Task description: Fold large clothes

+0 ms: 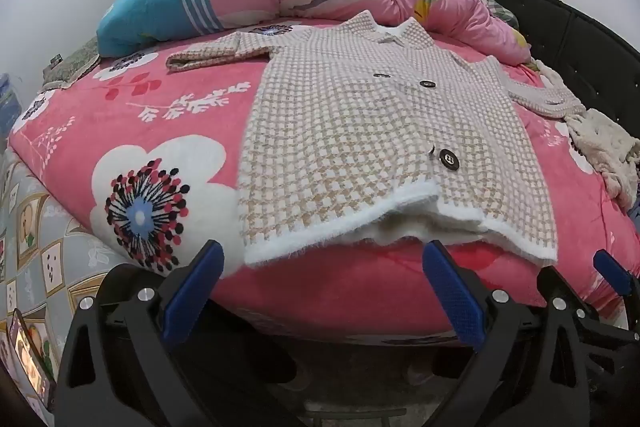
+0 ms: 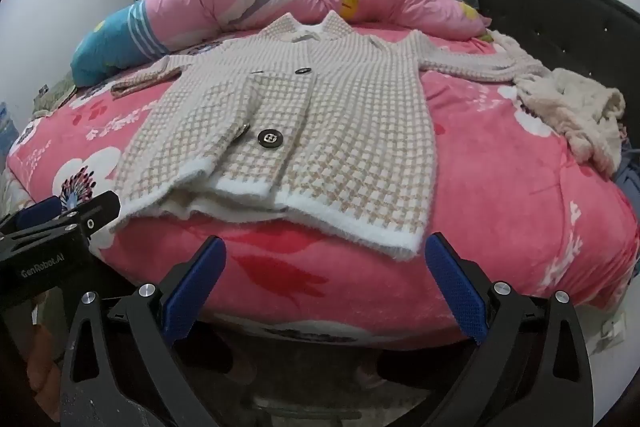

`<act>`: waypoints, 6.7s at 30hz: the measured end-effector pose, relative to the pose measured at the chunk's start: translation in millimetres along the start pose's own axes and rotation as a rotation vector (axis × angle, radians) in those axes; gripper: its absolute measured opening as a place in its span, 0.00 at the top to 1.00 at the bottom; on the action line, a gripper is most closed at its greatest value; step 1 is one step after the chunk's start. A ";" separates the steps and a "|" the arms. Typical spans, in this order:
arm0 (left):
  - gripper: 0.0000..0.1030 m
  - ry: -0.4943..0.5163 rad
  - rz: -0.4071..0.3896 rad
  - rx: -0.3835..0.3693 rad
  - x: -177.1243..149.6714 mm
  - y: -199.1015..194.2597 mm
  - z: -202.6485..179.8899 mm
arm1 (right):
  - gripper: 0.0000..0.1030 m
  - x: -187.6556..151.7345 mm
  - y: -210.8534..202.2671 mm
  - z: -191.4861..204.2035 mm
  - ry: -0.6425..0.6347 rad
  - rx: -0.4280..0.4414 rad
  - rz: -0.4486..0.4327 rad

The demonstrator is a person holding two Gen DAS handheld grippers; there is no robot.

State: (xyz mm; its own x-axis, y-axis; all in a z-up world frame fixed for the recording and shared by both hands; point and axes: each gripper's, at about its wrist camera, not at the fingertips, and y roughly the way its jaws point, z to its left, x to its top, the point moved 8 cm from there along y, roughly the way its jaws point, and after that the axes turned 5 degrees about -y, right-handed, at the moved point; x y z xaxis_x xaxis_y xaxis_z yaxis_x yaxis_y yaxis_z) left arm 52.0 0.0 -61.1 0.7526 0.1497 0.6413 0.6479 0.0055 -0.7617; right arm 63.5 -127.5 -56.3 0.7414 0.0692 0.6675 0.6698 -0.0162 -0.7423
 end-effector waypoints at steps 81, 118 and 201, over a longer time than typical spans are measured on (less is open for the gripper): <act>0.05 -0.008 -0.012 -0.010 2.9 -2.0 2.6 | 0.07 4.6 -8.6 -1.3 -0.017 -0.030 -0.018; 0.05 0.012 0.005 0.053 30.8 35.1 9.8 | 0.07 28.1 27.0 -19.9 -0.008 -0.068 0.024; 0.71 -0.233 0.117 -0.340 60.8 139.0 75.3 | 0.60 27.6 145.9 -121.7 0.335 0.472 0.206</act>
State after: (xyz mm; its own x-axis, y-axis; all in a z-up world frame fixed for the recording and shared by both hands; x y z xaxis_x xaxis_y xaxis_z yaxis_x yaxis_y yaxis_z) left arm 178.9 84.3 -134.9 0.8021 0.3493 0.4844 0.5907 -0.3449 -0.7294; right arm 186.5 -249.4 -139.1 0.8776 -0.2064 0.4327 0.4776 0.4532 -0.7526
